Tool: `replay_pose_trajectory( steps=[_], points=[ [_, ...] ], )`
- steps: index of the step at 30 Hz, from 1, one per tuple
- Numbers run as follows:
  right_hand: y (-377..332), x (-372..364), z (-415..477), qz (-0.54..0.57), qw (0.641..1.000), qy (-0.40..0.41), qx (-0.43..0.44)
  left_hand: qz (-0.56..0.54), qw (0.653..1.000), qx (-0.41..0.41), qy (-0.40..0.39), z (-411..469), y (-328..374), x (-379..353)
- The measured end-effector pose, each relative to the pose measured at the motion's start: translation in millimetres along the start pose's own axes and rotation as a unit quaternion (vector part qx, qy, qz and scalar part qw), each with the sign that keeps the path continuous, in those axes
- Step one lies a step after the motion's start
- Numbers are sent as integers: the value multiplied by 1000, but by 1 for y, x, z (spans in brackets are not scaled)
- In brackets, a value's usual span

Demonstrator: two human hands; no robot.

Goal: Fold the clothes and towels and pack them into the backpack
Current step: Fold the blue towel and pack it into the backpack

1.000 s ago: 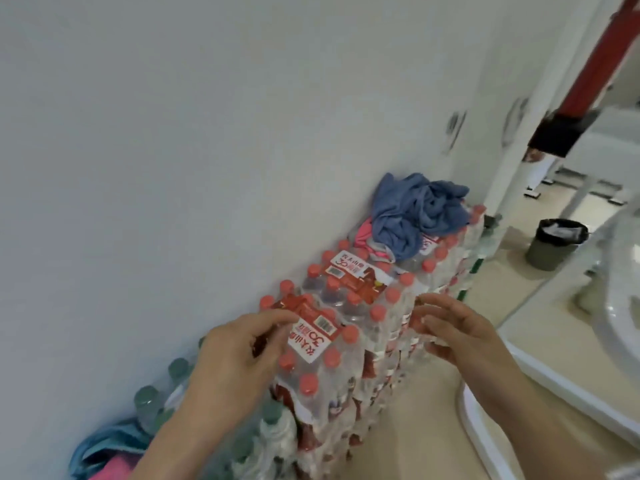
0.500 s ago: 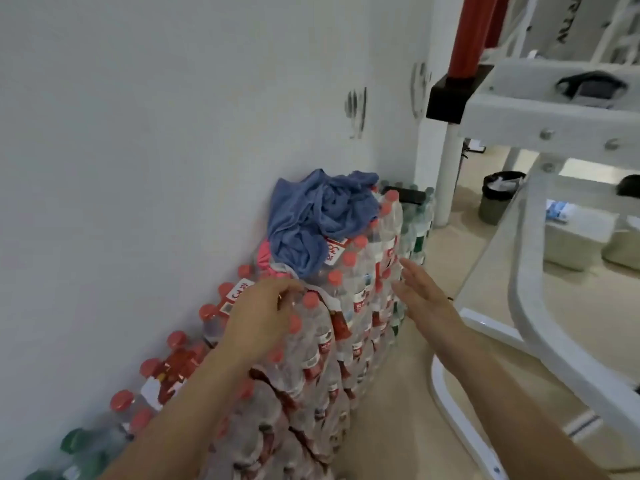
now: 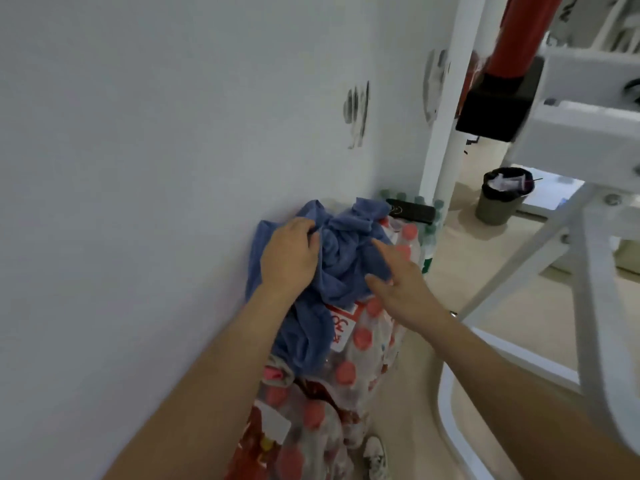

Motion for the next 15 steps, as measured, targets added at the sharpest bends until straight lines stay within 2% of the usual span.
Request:
replay_pose_trajectory(
  steps=[2, 4, 6, 8, 10, 11, 13, 15],
  points=[
    [2, 2, 35, 76, 993, 42, -76, -4, 1000, 6, -8, 27, 0, -10],
    [1, 6, 64, 123, 982, 106, -92, 23, 999, -20, -23, 50, 1, -19],
    [1, 10, 89, 70, 993, 59, -69, 58, 996, -31, -64, 67, 0, -27],
    [0, 11, 107, -56, 997, -8, -61, 90, 989, -35, -110, 79, -4, -37],
    [6, 12, 123, -133, 987, 27, -82, 109, 985, -33, -131, 86, -10, -42],
    [8, 16, 131, -111, 987, 56, -106, 106, 985, -25, -130, 88, -14, -43],
    [6, 29, 144, 57, 980, 88, -169, 86, 990, -4, -114, 93, -20, -43],
    [3, 44, 154, 172, 969, 47, -171, 74, 993, 5, -90, 95, -20, -39]
  ],
)
Point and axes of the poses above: each hand's wrist, its own z-axis towards the middle knuckle, its own x-axis out of the back of the hand, y = z × x, the point moved 1 cm from there along z, towards the middle knuckle, and after that the axes turned 2 degrees about -y, right-handed, at the moved point
